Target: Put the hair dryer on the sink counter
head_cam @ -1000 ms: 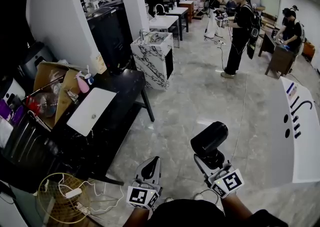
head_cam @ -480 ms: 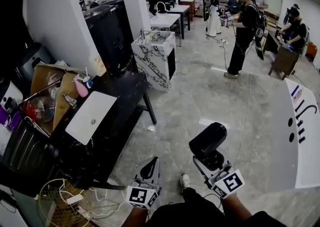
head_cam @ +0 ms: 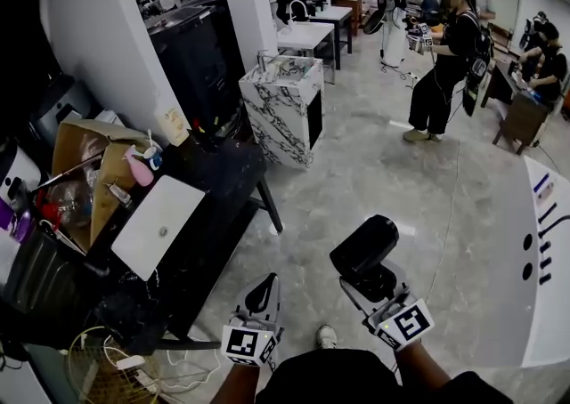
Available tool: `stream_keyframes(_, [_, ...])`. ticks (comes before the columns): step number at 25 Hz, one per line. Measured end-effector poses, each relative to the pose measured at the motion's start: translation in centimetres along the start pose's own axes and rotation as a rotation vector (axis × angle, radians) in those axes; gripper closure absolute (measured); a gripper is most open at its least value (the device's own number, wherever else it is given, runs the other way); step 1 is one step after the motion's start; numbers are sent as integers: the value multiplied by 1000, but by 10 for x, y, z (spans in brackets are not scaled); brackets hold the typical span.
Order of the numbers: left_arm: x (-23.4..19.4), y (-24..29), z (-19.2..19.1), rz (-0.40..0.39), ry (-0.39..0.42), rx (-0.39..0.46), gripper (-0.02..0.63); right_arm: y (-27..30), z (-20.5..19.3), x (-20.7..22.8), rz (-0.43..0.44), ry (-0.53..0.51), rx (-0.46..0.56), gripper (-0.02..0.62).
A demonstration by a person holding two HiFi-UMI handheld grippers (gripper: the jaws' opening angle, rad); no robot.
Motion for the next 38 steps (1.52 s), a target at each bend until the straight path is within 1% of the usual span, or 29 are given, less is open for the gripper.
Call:
stream_keyframes(4, [-6,25,2,27,-4,-10,607,23,-5,27,39,9,-18,339])
stream_keyframes(7, [-12,35,-2,67,-12,-20,607,40,-10,41,75,12,-34,339])
stream_keyframes(13, [-29,38,-8,149,-25,-57,607,76,-20,51,148,31,-65,339])
stream_keyframes(20, [-67,41,-22,235,-74,-69,607,132,-32,48,231,41,-99,338])
stream_keyframes(25, [-102,43,-26,288,-96,-65,607,178,-34,40,281,38,-122,337])
stream_keyframes(30, [-139,46,-27,337,-108,-71,607,226,-39,39,309,25,-123,337])
stream_keyframes(35, [-184,48,-22,387,-115,-51,607,283,-37,31,354,34,-144,337])
stream_keyframes(38, [-204,43,-25,413,-136,-53,607,310,-38,23,354,39,-162,336])
Point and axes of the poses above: the fingertips, and each gripper's own axes: y forward along the fingers, x to its right, z out of its top, the point moved 7 cm from there along -y, backward along the fingers, and after that the axes turned 7 degrees about -x, right-handed, at the moved point
